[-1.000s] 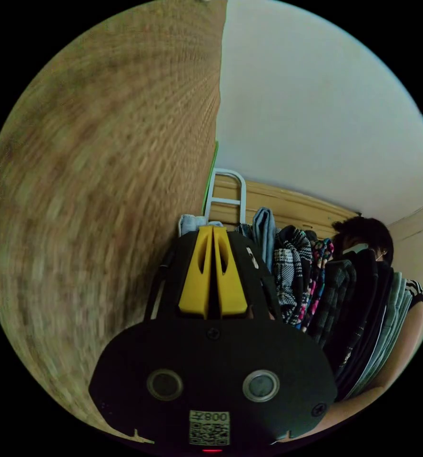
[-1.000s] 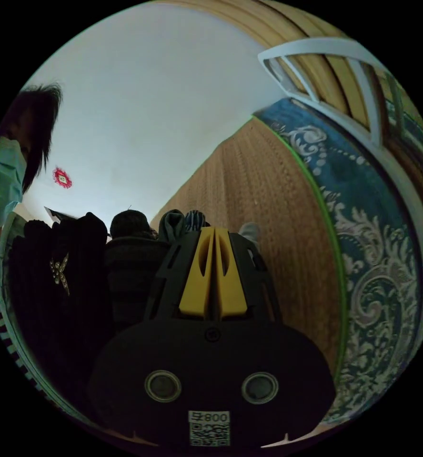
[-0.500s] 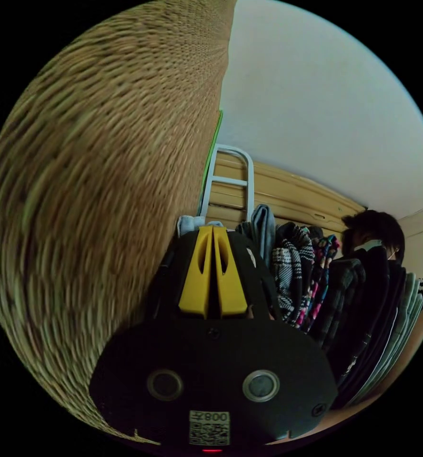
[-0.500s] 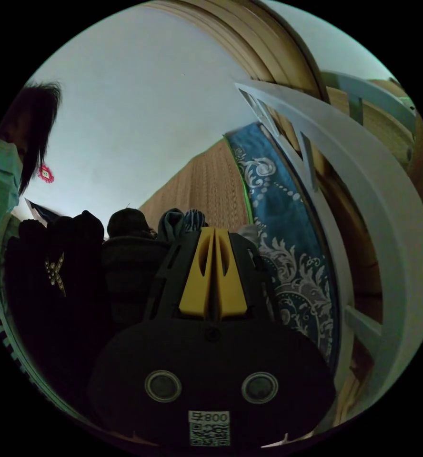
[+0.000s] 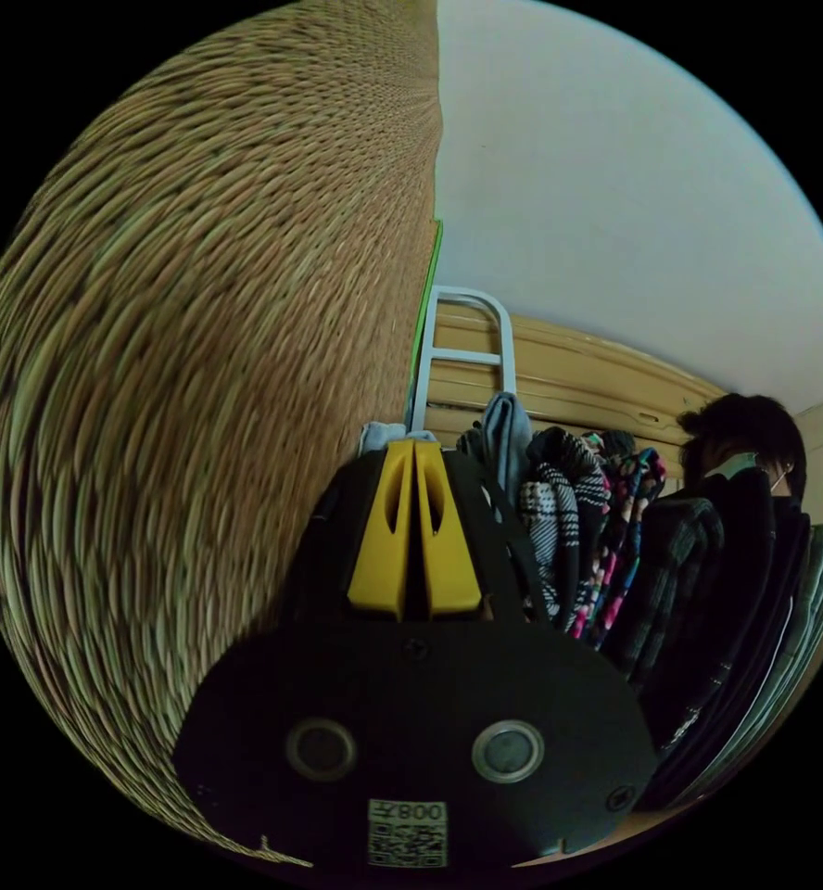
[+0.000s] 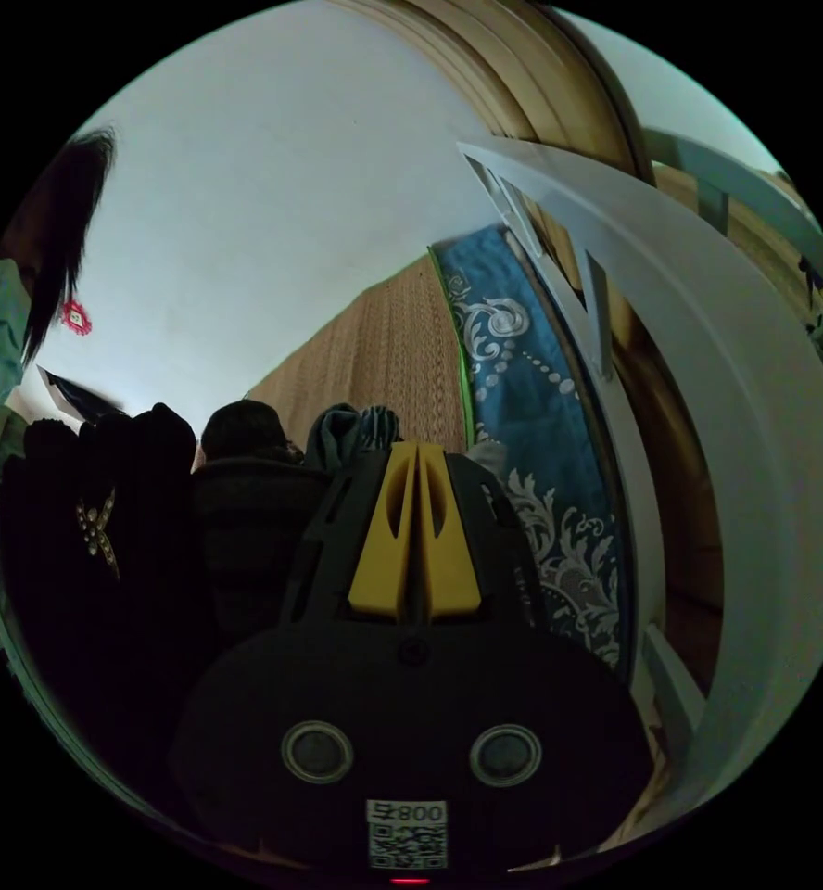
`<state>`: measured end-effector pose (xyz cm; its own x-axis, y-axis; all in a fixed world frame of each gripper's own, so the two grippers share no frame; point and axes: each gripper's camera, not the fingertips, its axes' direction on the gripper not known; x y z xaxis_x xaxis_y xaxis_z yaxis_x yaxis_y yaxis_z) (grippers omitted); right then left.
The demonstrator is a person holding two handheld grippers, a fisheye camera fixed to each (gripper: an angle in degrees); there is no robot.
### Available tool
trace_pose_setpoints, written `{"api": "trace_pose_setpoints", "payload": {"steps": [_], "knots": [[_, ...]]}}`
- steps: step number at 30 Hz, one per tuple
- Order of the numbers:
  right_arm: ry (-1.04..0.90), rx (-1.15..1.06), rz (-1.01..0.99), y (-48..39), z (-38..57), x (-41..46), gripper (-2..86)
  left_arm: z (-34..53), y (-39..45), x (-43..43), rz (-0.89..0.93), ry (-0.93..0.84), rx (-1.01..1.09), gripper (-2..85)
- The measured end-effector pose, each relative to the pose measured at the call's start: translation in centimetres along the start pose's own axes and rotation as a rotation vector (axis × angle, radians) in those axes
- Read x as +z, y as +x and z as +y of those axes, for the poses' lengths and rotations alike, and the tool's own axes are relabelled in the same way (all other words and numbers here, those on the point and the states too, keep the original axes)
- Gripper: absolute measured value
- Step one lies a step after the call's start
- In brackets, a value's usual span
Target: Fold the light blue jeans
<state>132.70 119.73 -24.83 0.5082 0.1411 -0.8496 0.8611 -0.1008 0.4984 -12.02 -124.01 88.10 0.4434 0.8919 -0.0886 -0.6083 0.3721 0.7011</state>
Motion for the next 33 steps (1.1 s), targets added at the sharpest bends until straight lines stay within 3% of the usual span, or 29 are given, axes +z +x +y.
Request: {"api": "trace_pose_setpoints", "payload": {"steps": [11,19,22,33], "knots": [[-0.054,-0.067,0.146,-2.9,0.7,-0.8,0.0,-1.0,0.1,3.8,-0.019,0.019,0.021,0.0],[-0.173,-0.195,0.592,-7.6,0.4,-0.9,-0.1,-1.4,0.7,7.2,-0.043,0.026,0.046,0.0],[-0.18,-0.285,0.675,-9.8,0.1,-1.5,-0.1,-1.3,1.2,8.7,-0.061,0.034,0.057,0.1],[-0.217,-0.34,0.669,-14.4,-1.2,-9.4,-0.1,-3.5,6.6,14.9,-0.342,-0.126,0.172,0.0]]}}
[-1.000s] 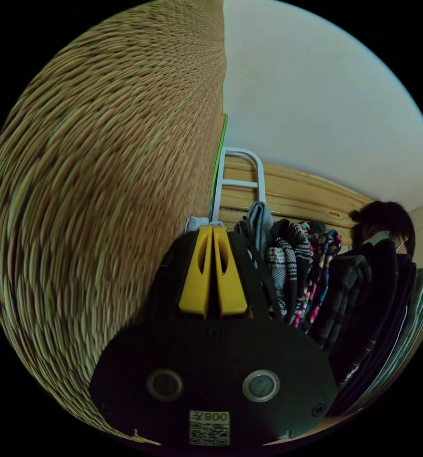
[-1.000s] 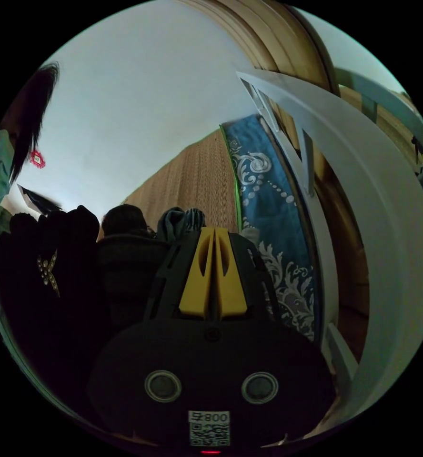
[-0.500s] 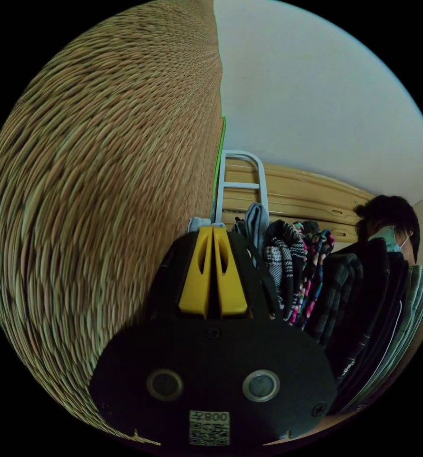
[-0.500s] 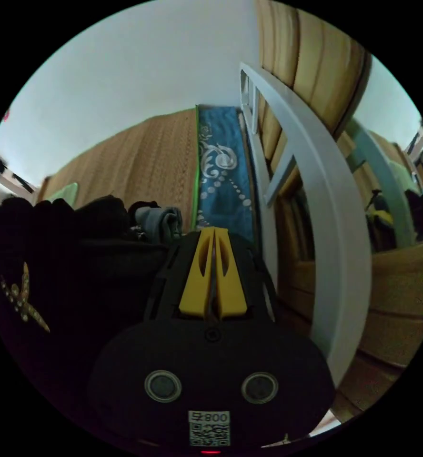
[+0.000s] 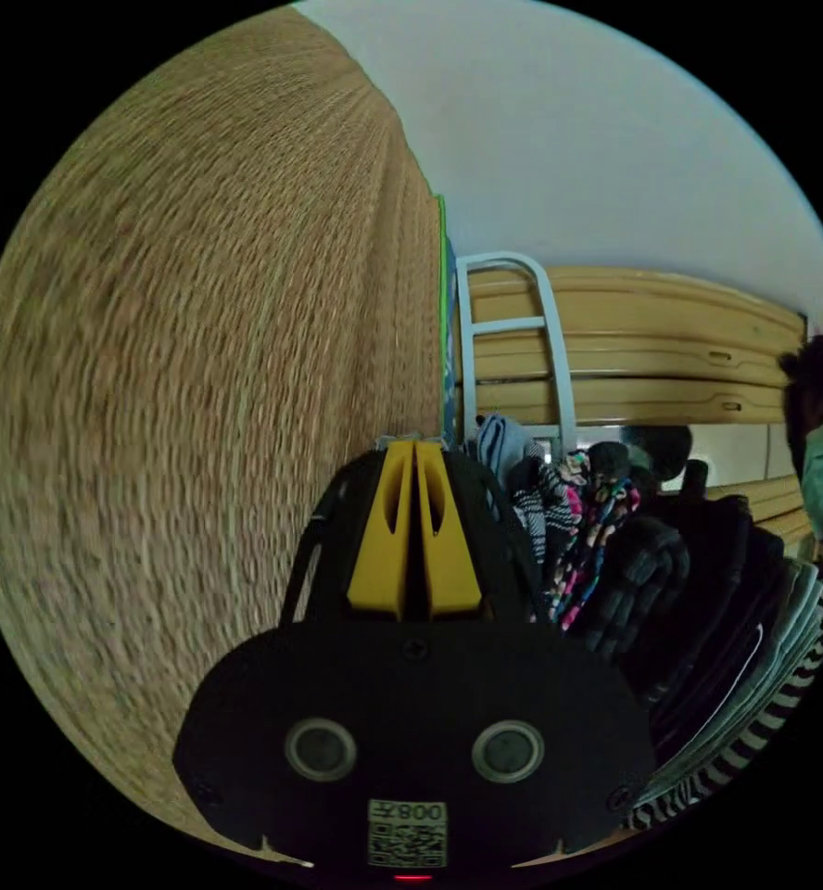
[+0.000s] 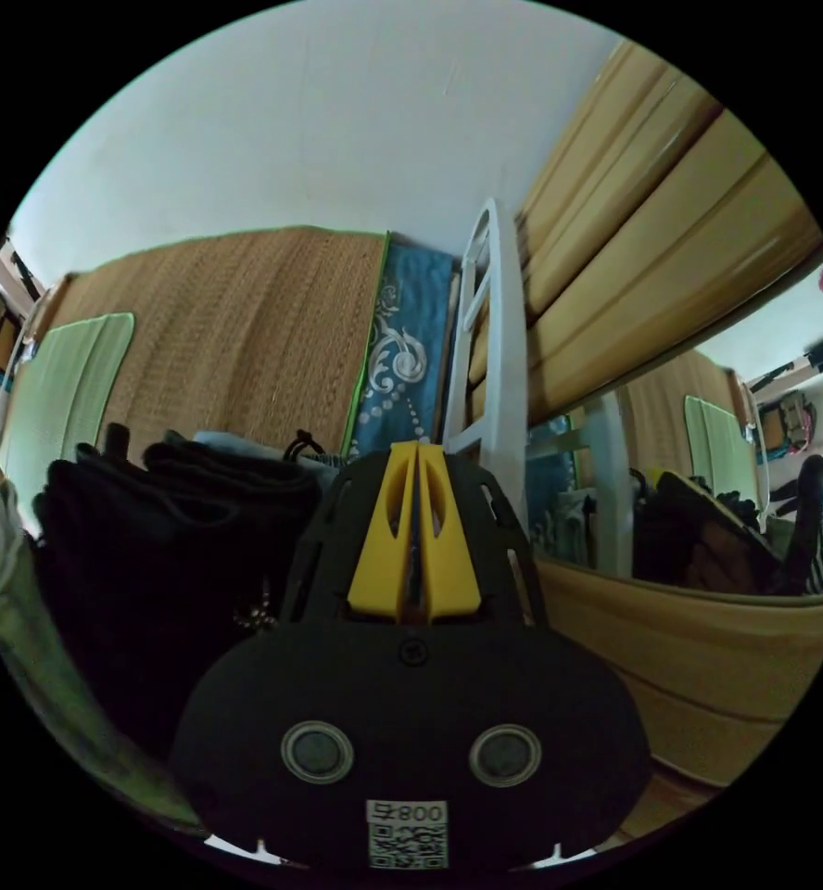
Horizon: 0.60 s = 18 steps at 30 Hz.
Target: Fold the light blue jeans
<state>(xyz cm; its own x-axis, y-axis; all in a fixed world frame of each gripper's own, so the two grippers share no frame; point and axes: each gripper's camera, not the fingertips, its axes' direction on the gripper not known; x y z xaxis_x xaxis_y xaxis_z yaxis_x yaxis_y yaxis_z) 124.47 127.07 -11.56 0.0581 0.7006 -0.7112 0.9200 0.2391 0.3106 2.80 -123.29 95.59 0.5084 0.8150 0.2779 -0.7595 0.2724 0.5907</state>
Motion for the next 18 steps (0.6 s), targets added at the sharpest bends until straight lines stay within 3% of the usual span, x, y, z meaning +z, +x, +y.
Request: {"api": "trace_pose_setpoints", "payload": {"steps": [3,11,18], "knots": [[-0.03,0.048,-0.008,1.5,1.4,-3.9,-0.1,-1.7,3.0,-0.5,-0.102,-0.055,0.074,0.0],[0.023,0.239,-0.197,2.7,11.2,-15.8,-0.2,-2.7,16.2,-4.3,0.006,-0.267,0.336,0.0],[0.025,0.361,-0.455,-1.9,19.7,-17.2,-0.2,1.8,22.0,-5.4,0.088,-0.368,0.285,0.0]]}}
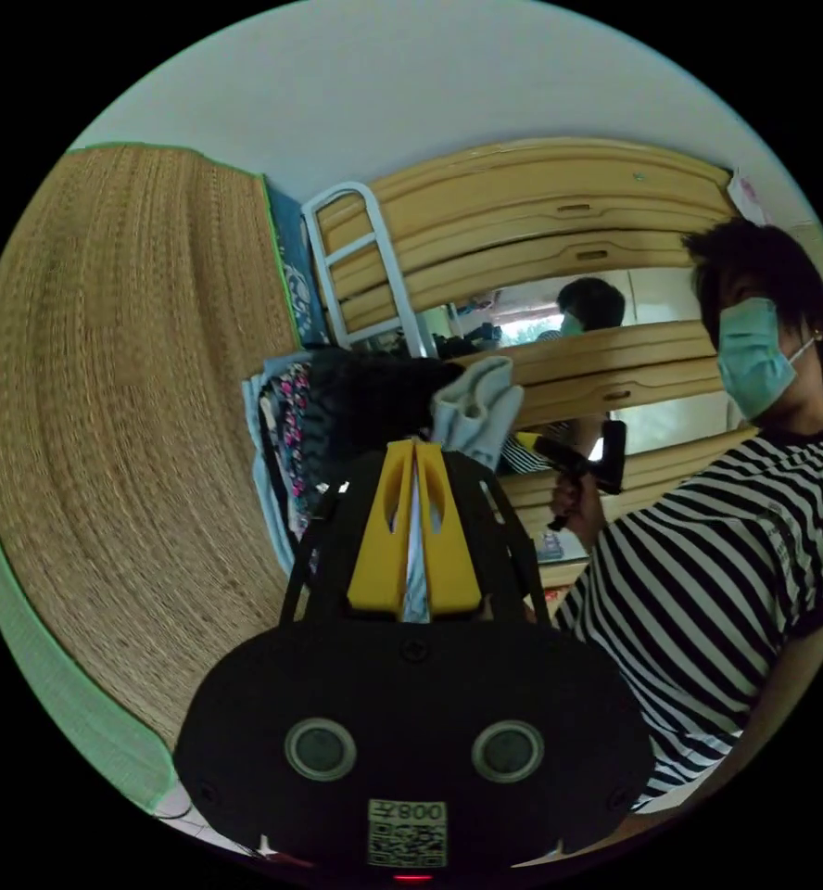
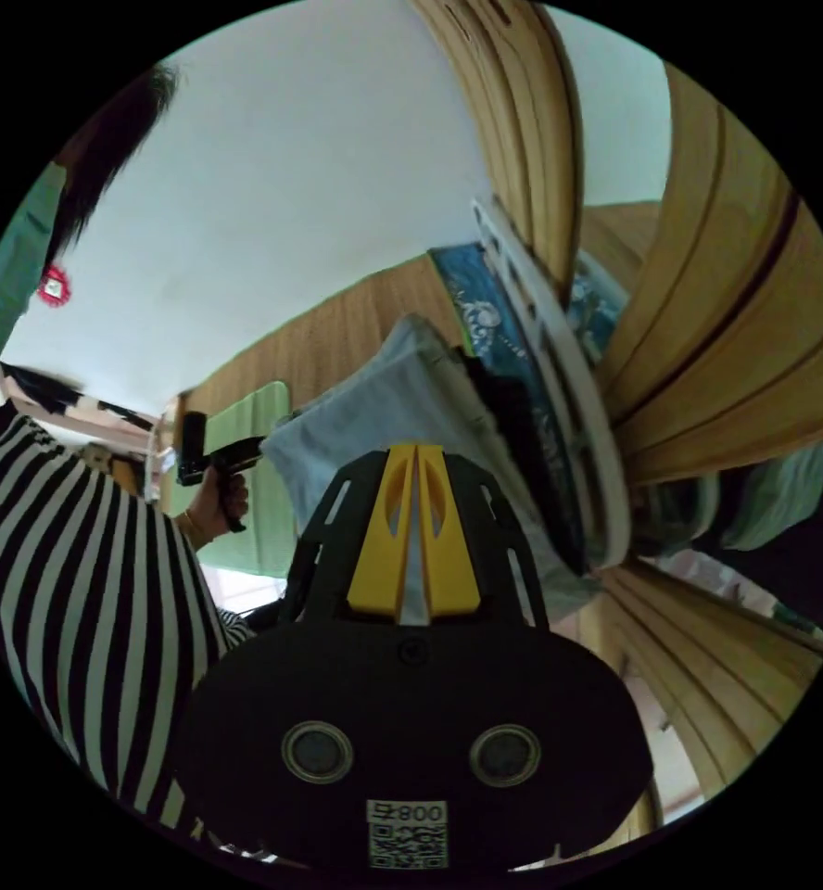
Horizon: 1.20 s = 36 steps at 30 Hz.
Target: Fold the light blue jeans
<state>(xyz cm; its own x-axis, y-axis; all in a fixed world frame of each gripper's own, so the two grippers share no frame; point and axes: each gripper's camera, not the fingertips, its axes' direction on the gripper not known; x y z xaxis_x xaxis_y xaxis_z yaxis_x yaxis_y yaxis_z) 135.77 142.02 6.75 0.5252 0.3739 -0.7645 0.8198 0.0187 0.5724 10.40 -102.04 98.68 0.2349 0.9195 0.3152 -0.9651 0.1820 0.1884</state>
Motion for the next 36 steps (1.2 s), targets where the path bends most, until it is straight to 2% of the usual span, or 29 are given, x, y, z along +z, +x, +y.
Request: {"api": "trace_pose_setpoints", "payload": {"steps": [2,5,8,10,14,16,23,27,31,36], "knots": [[-0.013,-0.013,0.003,-0.1,0.6,1.6,-0.2,-0.5,1.9,2.6,0.062,-0.074,0.034,0.0],[0.018,-0.049,0.066,0.5,0.7,3.7,-0.3,-2.8,2.6,5.4,0.003,-0.085,0.077,0.0],[0.086,-0.008,0.055,2.1,0.5,4.1,-0.3,-5.9,2.6,7.6,-0.027,-0.059,0.094,0.0],[0.147,-0.032,0.12,2.5,-0.1,4.8,-0.2,-7.8,2.9,9.0,-0.064,-0.053,0.133,0.0],[0.275,-0.018,0.2,3.5,-0.3,5.5,-0.1,-11.4,2.2,12.2,0.025,-0.016,0.118,0.0],[0.346,-0.015,0.233,4.4,-0.3,5.9,0.0,-12.4,3.0,13.5,0.004,0.0,0.153,-0.1],[0.357,0.034,0.212,7.2,-1.3,5.6,0.0,-15.4,5.4,17.8,0.008,0.061,0.193,-0.1],[0.348,0.025,0.206,8.2,-1.3,5.1,0.0,-16.0,7.6,18.8,0.016,0.055,0.188,0.0],[0.369,0.01,0.213,7.7,-0.4,4.7,0.1,-13.1,10.6,17.4,-0.136,0.097,0.16,0.0],[0.376,0.009,0.193,7.8,-0.6,4.4,0.1,-8.8,9.8,20.4,-0.184,-0.023,-0.005,0.0]]}}
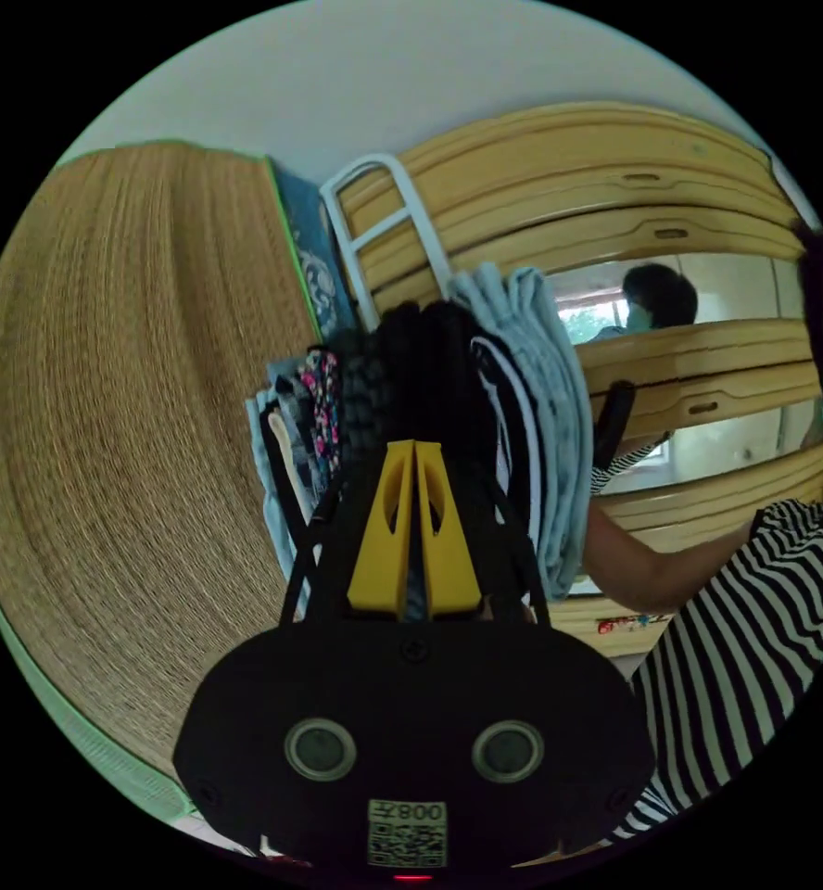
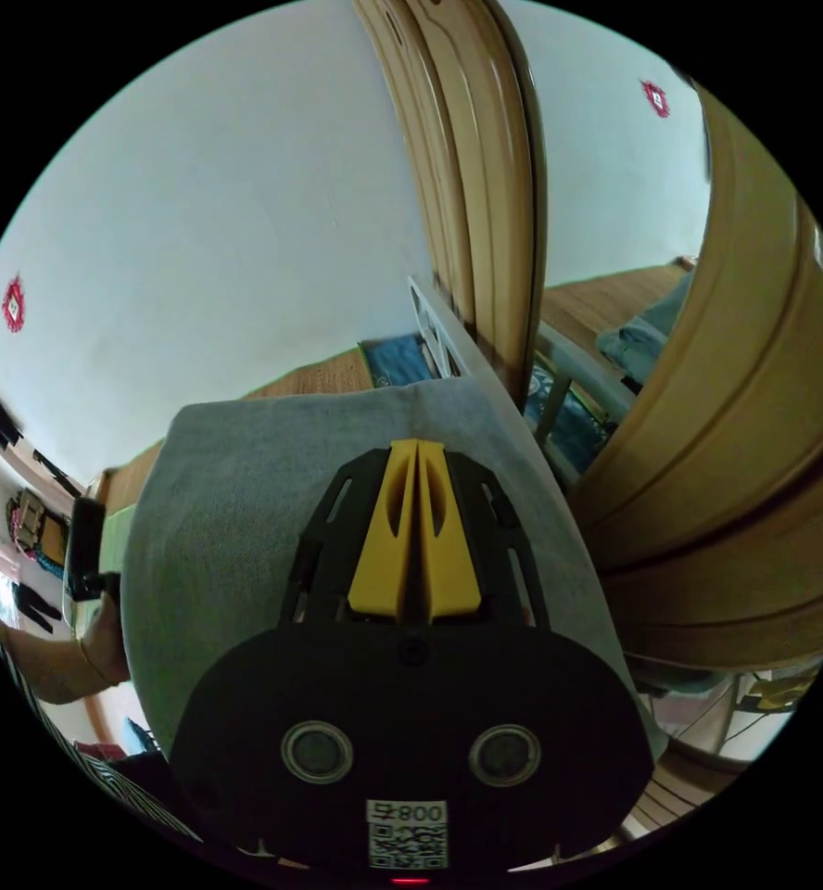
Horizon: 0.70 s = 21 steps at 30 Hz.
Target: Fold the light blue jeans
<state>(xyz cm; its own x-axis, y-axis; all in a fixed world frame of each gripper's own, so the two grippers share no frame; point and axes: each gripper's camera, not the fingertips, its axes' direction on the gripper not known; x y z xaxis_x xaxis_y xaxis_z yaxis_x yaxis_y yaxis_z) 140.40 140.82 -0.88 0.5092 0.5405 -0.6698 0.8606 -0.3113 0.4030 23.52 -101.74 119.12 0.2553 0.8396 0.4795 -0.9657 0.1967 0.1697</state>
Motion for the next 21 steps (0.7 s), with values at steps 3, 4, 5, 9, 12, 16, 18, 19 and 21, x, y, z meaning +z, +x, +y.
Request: {"api": "trace_pose_setpoints", "payload": {"steps": [3,4,5,9,12,16,18,19,21], "knots": [[-0.023,-0.003,-0.001,-0.2,-1.0,0.5,0.1,-0.2,1.1,2.5,-0.022,-0.01,-0.04,0.0],[-0.039,-0.01,0.003,-0.3,-1.6,0.8,0.1,-0.8,1.7,3.4,-0.025,-0.022,-0.033,0.0],[-0.049,-0.012,0.003,-0.4,-2.0,1.0,0.1,-1.3,2.3,3.9,-0.022,-0.035,-0.03,0.0],[-0.093,-0.018,-0.014,-0.8,-3.6,1.3,0.1,-0.3,5.0,3.4,-0.053,-0.026,-0.009,0.1],[-0.085,-0.044,-0.006,-1.8,-3.7,0.4,0.0,1.6,6.8,1.8,-0.038,0.01,-0.036,0.0],[-0.082,-0.024,-0.058,-2.3,-3.9,-1.7,0.0,4.4,9.9,0.0,-0.047,0.014,-0.039,0.1],[-0.081,-0.002,-0.08,-2.7,-4.0,-2.7,0.0,5.6,11.0,-0.4,-0.022,0.003,-0.039,0.1],[-0.078,0.023,-0.088,-3.0,-4.0,-3.5,0.0,6.5,11.9,-0.7,-0.014,0.002,-0.041,0.1],[-0.054,0.042,-0.111,-4.0,-3.9,-5.0,0.0,8.0,13.2,-1.4,-0.008,0.0,-0.033,0.1]]}}
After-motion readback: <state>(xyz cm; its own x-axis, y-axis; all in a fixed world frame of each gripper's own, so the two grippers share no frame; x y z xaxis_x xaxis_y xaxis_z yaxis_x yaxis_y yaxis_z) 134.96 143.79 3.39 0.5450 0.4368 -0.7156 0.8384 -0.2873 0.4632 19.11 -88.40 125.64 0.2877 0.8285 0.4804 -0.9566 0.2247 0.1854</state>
